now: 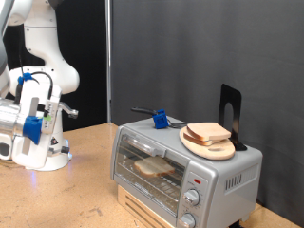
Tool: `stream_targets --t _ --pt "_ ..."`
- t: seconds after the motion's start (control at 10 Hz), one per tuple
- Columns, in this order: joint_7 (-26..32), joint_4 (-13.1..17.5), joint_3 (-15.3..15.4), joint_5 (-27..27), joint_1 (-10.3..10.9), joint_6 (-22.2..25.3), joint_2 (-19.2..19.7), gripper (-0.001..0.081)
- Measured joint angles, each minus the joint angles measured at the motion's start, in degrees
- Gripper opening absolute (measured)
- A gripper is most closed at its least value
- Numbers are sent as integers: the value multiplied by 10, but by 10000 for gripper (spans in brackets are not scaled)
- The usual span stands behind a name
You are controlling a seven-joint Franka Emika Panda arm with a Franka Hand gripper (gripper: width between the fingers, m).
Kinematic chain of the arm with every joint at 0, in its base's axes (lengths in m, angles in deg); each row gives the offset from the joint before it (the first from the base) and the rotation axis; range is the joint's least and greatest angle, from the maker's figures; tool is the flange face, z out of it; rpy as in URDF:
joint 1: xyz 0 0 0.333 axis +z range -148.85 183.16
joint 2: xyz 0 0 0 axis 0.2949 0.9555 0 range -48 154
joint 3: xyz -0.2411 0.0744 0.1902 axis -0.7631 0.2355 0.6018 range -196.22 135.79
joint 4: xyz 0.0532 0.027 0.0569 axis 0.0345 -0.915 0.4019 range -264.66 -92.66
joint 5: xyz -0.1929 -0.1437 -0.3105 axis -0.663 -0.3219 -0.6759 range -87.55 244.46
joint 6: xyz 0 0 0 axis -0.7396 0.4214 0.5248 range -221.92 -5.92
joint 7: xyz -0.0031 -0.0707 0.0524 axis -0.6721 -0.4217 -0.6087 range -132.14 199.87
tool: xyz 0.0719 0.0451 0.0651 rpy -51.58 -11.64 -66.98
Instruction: Make a piece of toast with the oven
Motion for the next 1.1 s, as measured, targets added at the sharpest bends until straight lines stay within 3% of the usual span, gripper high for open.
stream_targets --t 0.1,0.2,0.3,0.6,0.9,1.1 --pt "17 15 -5 -35 -6 58 13 806" --pt "30 34 -5 -40 -6 78 33 806" --pt "37 53 3 -30 -4 75 55 806" --pt "38 93 30 52 5 1 100 806" --pt "38 138 49 120 7 -44 146 806" --pt "38 137 50 117 4 -15 148 806"
